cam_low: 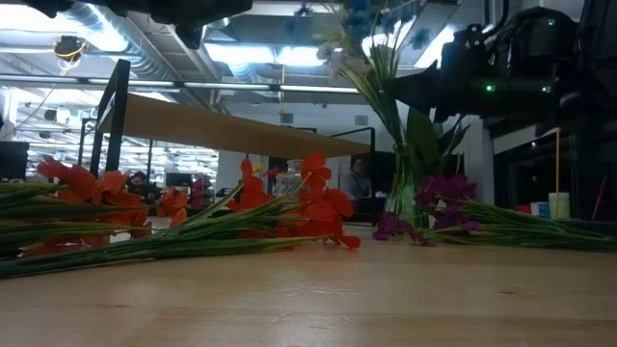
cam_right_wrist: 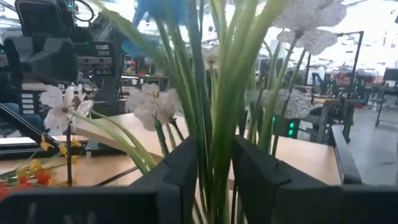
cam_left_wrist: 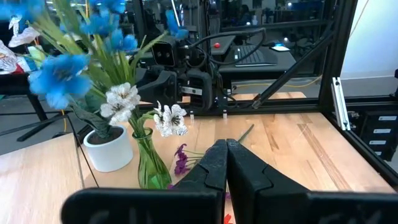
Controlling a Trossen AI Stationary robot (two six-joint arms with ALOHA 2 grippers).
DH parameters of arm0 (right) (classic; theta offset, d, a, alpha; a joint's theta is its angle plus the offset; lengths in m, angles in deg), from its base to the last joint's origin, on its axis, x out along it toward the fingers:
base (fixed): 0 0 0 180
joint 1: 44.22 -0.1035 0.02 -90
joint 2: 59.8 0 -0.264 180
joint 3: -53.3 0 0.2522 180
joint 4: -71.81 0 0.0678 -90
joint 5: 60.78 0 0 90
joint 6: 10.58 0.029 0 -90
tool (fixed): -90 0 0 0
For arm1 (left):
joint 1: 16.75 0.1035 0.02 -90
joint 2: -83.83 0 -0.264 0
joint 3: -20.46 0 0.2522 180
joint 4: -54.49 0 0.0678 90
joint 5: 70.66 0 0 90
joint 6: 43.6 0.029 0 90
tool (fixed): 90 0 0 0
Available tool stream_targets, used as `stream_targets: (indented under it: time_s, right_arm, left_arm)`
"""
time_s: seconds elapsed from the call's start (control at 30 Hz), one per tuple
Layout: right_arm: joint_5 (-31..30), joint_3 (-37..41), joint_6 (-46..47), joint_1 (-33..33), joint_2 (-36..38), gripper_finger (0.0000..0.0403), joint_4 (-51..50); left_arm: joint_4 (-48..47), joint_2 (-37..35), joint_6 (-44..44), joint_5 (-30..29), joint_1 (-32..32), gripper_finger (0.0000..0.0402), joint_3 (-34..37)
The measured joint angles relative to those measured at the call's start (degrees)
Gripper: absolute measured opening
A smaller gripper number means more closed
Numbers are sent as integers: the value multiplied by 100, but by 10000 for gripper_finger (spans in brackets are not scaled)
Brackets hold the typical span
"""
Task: Pick and place flowers into a vace then onto a shelf
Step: Put the blue flowers into the green vase
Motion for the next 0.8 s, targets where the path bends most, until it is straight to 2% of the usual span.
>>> stream_targets:
  time_s: [0.37,0.57,0.8]
  right_arm:
    - [-4,-2,-48,-20,720,116,-1057]
    - [-239,-2,-75,-20,1481,116,-2365]
    - [-242,-2,-63,-20,2363,116,-3494]
  left_arm:
    - [-40,2,-2,0,0,3,0]
    - [-40,2,-17,0,0,3,0]
    - [-40,2,-39,0,0,3,0]
